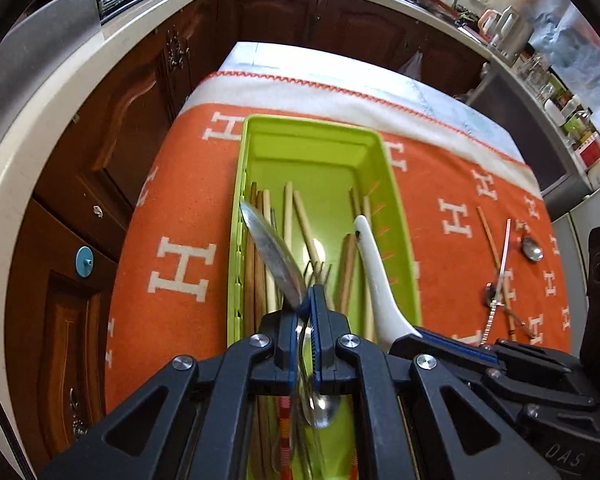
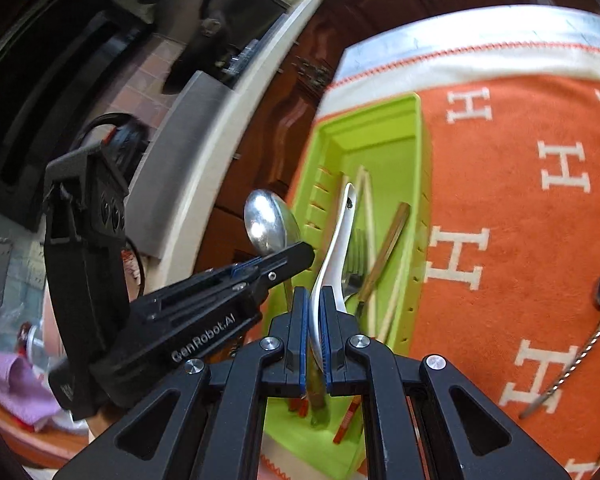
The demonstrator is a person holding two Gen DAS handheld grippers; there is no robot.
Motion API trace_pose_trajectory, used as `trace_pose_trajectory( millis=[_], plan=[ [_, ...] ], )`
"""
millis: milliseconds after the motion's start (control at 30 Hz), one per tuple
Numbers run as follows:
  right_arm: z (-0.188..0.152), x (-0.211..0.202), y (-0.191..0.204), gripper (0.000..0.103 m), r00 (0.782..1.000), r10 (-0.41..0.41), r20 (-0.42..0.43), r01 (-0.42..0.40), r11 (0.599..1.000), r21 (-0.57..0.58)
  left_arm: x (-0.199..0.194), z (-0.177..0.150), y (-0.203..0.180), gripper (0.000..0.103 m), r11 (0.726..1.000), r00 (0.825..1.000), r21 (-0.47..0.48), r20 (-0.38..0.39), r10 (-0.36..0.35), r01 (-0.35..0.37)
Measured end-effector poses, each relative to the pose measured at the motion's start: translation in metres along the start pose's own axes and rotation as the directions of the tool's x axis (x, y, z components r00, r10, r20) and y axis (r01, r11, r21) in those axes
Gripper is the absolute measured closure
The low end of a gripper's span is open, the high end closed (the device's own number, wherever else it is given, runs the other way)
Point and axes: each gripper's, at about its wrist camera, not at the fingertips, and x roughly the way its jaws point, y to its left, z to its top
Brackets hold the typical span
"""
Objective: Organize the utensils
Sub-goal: 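Open both tools to drop the spoons into the green tray, then withdraw both open tools from the tray back over the remaining utensils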
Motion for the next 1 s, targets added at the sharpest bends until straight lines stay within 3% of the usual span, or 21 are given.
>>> trace_pose_trajectory(
  millis=[100,167,233,433,567,767,1000],
  plan=[
    [0.002,0.008,-0.009,0.096,0.999,-0.039,-0.014,0.039,0.999,0.023,0.003,0.003,0.0,0.089,1.0,1.0,0.005,0.011,-0.001,0.001],
    [0.004,0.01,-0.013,0.09,0.999,-0.049,-0.019,0.049,0.998,0.038,0.0,0.006,0.001,0.073,1.0,0.999,0.005,0.037,0.001,-0.001],
    [0.004,0.006,-0.012,0.085,0.998,-0.06,-0.004,0.06,0.998,0.033,-0.004,0.008,0.002,0.067,1.0,0.998,-0.006,0.059,0.007,-0.006],
    [-0.003,-0.018,0.0,0.073,0.994,-0.103,0.047,0.104,0.994,-0.028,-0.013,0.009,0.003,0.057,0.999,0.998,-0.034,0.07,0.008,-0.006],
    [-0.01,-0.037,-0.001,0.068,0.989,-0.129,0.066,0.131,0.991,-0.024,-0.018,0.004,-0.002,0.056,0.999,0.996,-0.022,0.079,0.029,-0.028],
    [-0.023,-0.065,-0.019,0.067,0.982,-0.175,0.072,0.174,0.985,0.016,-0.031,-0.004,-0.01,0.048,0.999,0.994,-0.007,0.098,0.04,-0.04],
    [-0.04,-0.098,-0.035,0.067,0.958,-0.273,0.087,0.273,0.962,0.009,-0.043,-0.011,-0.038,0.04,0.998,0.992,0.052,0.119,0.032,-0.038]
  ],
)
